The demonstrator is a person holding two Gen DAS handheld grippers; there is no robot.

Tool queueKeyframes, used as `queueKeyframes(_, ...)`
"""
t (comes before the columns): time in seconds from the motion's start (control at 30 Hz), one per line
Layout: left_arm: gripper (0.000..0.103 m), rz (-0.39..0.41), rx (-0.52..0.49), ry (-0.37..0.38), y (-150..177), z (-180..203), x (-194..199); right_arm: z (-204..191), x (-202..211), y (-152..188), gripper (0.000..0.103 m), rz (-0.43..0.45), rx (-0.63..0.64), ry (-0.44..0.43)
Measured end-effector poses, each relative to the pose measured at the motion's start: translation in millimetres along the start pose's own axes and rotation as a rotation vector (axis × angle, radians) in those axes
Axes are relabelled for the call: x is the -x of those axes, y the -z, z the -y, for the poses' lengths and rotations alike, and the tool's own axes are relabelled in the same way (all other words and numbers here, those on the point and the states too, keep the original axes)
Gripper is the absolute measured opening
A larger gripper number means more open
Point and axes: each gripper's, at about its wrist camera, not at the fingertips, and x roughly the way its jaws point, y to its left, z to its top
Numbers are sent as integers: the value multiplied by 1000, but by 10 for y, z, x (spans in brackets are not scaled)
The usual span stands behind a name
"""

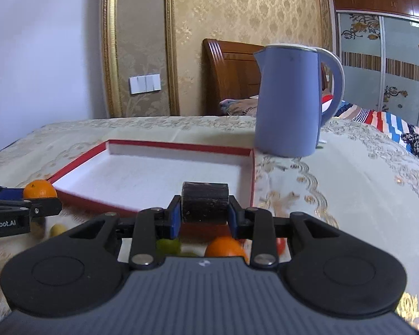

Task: Organize fruits
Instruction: 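Carry the cylinder into the tray and open the right gripper while the left carries the orange in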

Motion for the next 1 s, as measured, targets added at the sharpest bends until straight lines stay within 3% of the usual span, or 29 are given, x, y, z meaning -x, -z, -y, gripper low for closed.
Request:
queueKeyframes(0.13, 42, 20, -12, -37, -198, 70, -291, -36, -326, -113, 31, -41, 19, 21)
queueKeyframes(0.47, 42, -52, 4, -92, -368, 63, -987, -93, -937, -156, 31, -159, 17, 41)
queueKeyframes(0.77, 42, -150, 31, -95, -347, 3, -1321, -57, -1280, -211, 31, -241, -23, 67)
queueKeyframes(1.0, 43, -162, 27, -104, -345, 1, -1391, -64, -1318, -208, 32, -244, -20, 70)
